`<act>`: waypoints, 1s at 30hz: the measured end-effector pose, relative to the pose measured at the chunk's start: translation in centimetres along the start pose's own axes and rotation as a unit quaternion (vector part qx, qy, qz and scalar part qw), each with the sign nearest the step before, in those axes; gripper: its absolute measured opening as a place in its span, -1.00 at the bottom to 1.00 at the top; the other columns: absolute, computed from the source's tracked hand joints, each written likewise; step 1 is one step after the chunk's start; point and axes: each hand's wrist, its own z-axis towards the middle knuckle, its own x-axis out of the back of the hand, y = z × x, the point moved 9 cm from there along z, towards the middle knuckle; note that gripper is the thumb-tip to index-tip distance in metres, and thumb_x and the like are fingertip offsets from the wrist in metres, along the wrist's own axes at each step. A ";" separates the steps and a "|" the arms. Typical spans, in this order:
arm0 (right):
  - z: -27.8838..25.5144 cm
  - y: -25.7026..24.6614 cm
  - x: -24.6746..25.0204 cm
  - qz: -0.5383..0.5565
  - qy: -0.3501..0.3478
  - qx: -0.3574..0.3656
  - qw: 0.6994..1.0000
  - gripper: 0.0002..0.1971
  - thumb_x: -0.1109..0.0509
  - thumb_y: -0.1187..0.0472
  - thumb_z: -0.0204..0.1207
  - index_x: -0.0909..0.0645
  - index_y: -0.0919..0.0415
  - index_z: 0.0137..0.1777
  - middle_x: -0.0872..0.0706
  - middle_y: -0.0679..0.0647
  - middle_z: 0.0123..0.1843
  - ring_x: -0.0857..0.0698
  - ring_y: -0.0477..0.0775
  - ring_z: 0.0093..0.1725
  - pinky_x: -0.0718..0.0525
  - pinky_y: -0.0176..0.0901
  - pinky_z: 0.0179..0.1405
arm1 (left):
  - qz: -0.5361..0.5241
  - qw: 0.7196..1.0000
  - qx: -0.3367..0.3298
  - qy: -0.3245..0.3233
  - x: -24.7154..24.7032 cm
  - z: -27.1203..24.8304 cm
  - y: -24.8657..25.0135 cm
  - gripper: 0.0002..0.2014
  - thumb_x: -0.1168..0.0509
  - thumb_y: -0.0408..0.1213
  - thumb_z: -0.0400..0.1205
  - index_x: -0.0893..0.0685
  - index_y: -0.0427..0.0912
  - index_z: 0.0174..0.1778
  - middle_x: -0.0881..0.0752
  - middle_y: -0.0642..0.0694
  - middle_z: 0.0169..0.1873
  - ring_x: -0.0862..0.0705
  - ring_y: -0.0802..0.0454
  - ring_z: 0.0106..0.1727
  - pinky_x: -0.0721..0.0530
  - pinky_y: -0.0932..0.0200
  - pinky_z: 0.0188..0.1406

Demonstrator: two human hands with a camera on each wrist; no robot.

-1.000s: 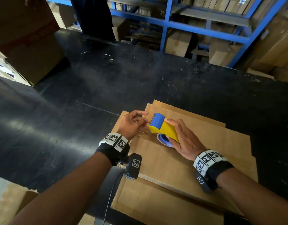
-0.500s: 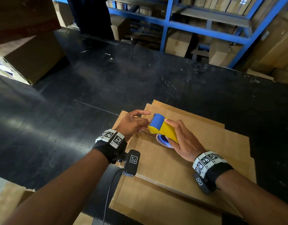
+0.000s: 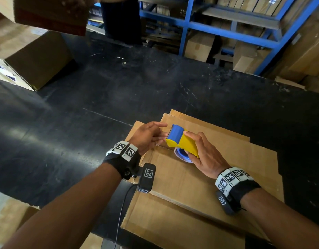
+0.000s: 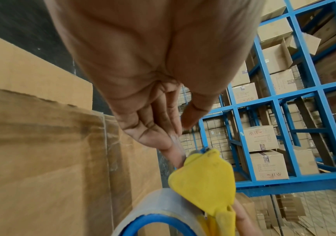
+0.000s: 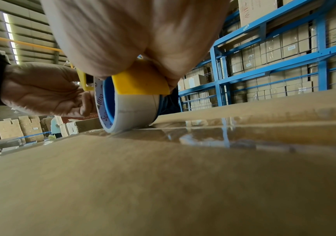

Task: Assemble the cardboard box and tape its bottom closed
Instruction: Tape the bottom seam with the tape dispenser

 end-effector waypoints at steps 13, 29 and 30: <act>2.0 -1.1 0.6 -0.023 -0.034 0.016 0.999 -0.40 -0.30 -0.09 0.61 -0.24 -0.17 0.64 -0.47 0.04 0.08 -0.52 -0.06 -0.29 -0.39 -0.45 -0.44 | 0.171 0.981 -0.046 0.081 3.7 1.0 1.5 -0.68 -0.54 -0.44 0.49 -0.75 -0.13 0.14 -0.90 -0.18 -0.24 -0.86 -0.14 -0.18 -0.81 -0.06 -0.03; 1.8 -0.8 1.8 -0.086 -0.106 0.022 0.990 -0.42 -0.27 -0.19 0.61 -0.32 -0.24 0.64 -0.41 -0.10 -0.02 -0.44 -0.13 -0.35 -0.27 -0.49 -0.41 | 0.141 0.984 -0.024 0.108 9.4 0.3 -1.1 -0.69 -0.54 -0.35 0.58 -0.70 -0.16 0.21 -0.91 -0.16 -0.14 -0.90 -0.03 -0.07 -0.69 0.23 -0.21; 1.8 -0.8 1.7 -0.087 -0.107 0.023 0.990 -0.41 -0.31 -0.15 0.62 -0.33 -0.22 0.65 -0.39 -0.11 -0.03 -0.42 -0.16 -0.36 -0.25 -0.50 -0.41 | 0.138 0.984 -0.020 0.108 9.4 0.4 -1.3 -0.69 -0.54 -0.35 0.58 -0.70 -0.16 0.22 -0.91 -0.16 -0.14 -0.90 -0.03 -0.06 -0.70 0.20 -0.17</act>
